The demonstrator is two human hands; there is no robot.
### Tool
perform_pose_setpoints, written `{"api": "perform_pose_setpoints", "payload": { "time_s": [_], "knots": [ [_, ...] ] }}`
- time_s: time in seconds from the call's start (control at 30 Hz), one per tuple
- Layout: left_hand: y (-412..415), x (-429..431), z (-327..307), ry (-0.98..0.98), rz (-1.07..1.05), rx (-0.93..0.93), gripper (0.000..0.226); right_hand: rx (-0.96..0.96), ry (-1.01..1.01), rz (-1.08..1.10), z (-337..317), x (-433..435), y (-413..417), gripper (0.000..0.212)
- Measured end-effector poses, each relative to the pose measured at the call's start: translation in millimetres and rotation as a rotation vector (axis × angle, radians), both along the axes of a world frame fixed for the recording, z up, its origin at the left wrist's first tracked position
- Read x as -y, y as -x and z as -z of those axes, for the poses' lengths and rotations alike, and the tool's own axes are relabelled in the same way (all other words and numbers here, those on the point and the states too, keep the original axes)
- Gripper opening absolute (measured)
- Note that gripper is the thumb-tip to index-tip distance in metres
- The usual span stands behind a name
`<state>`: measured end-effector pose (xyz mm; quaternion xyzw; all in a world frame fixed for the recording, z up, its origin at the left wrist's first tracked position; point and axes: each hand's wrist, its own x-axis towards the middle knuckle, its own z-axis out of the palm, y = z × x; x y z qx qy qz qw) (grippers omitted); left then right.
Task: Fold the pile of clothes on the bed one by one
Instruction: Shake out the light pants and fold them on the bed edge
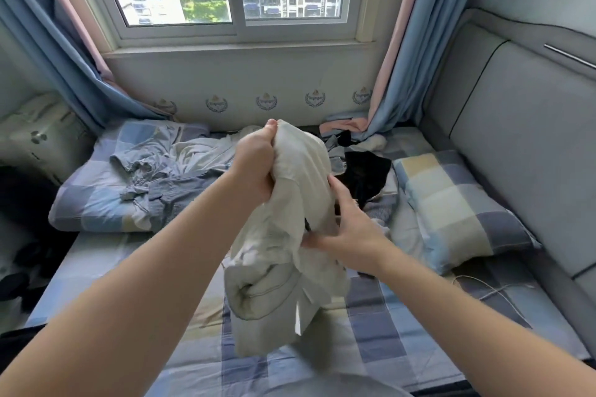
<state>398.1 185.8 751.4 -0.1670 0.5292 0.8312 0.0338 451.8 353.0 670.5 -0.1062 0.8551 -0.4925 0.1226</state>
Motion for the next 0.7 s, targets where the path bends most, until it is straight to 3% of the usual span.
{"api": "perform_pose_setpoints", "payload": {
  "time_s": [0.1, 0.17, 0.23, 0.3, 0.37, 0.43, 0.53, 0.6, 0.7],
  "knots": [
    [4, 7, -6, 0.008, -0.035, 0.007, 0.030, -0.083, 0.056, 0.122, 4, 5, 22, 0.036],
    [11, 22, -4, 0.019, -0.082, 0.019, 0.032, -0.073, 0.087, 0.118, -1, 0, 30, 0.005],
    [17, 39, 4, 0.147, -0.122, 0.025, 0.031, -0.008, 0.204, 0.132, -20, -6, 33, 0.009],
    [18, 53, 19, 0.481, -0.121, 0.000, 0.024, 0.044, 0.322, 0.162, -42, -12, 38, 0.008],
    [10, 58, 29, 0.749, -0.019, -0.097, 0.036, 0.085, 0.367, 0.179, -58, -15, 49, 0.009],
    [-4, 54, 35, 0.811, 0.266, -0.243, 0.050, 0.110, 0.350, 0.188, -62, -13, 58, 0.011],
    [-29, 33, 49, 0.661, 0.737, -0.261, 0.073, 0.171, 0.365, 0.269, -63, -6, 62, 0.005],
    [-34, 20, 68, 0.615, 0.691, -0.289, 0.078, 0.225, 0.428, 0.279, -65, -3, 61, 0.006],
    [-29, 8, 84, 0.836, 0.391, -0.415, 0.030, 0.257, 0.441, 0.196, -69, -3, 57, 0.006]
  ]
}}
